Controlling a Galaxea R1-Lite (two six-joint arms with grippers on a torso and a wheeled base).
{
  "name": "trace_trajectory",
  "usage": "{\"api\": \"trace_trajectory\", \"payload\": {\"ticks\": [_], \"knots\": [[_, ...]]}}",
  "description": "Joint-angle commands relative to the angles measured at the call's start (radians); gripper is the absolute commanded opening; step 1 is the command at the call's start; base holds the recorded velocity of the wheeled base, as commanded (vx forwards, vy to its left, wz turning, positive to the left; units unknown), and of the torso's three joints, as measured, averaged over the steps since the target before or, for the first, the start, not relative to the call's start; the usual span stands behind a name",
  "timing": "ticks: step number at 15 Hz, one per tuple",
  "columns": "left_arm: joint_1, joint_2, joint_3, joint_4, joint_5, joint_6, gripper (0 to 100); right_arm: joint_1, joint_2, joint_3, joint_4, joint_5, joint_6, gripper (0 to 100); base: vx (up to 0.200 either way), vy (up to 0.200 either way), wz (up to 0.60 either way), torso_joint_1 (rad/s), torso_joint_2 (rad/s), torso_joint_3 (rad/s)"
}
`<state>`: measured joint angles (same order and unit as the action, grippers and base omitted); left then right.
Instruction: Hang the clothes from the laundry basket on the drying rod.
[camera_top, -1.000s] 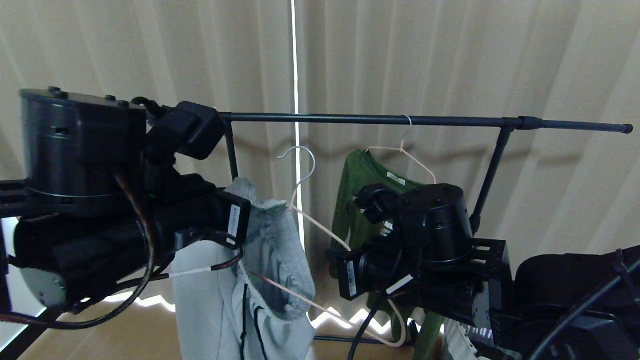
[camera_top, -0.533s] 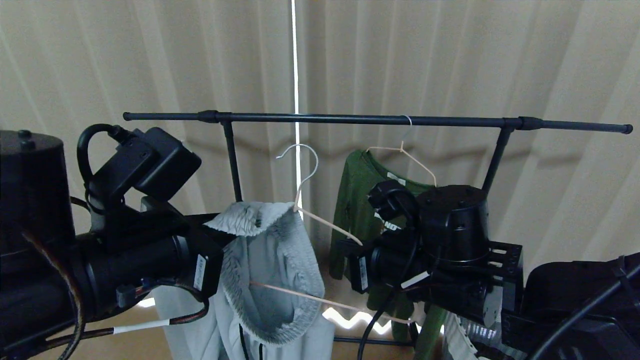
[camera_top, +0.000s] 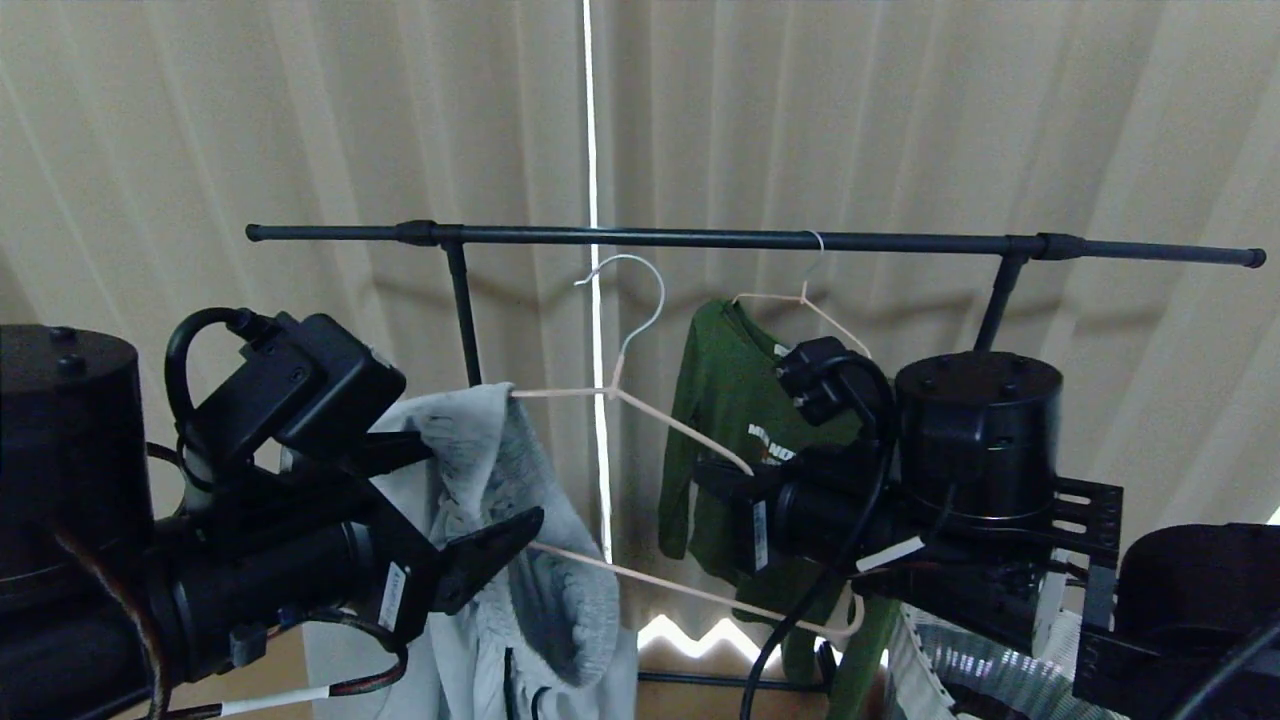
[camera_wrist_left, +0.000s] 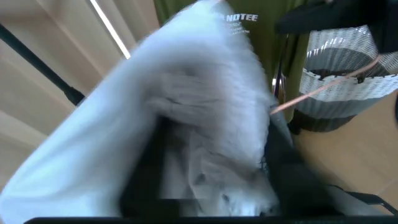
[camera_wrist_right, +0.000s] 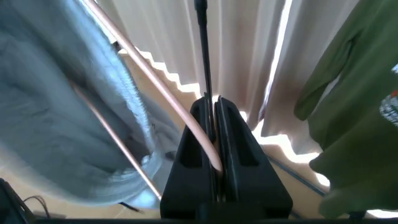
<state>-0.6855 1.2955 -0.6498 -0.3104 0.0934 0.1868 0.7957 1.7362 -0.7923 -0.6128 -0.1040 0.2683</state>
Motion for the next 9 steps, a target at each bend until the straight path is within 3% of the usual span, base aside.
{"api": "trace_trajectory", "payload": {"ticks": [1,5,9], "knots": [[0.0,-0.024,0.015,-0.009,-0.001,0.003,100,-0.007,-0.055,0.027,-0.025,0.0,-0.011,0,0.0,0.0,0.0,0.0,0.0,0.0],[-0.003,-0.088,0.125,-0.162,-0.001,0.091,100,-0.043,-0.066,0.091,-0.127,0.001,-0.04,0,0.0,0.0,0.0,0.0,0.0,0.0],[0.003,-0.147,0.144,-0.171,-0.001,0.105,100,-0.112,-0.106,0.13,-0.131,0.006,-0.067,0,0.0,0.0,0.0,0.0,0.0,0.0]]}}
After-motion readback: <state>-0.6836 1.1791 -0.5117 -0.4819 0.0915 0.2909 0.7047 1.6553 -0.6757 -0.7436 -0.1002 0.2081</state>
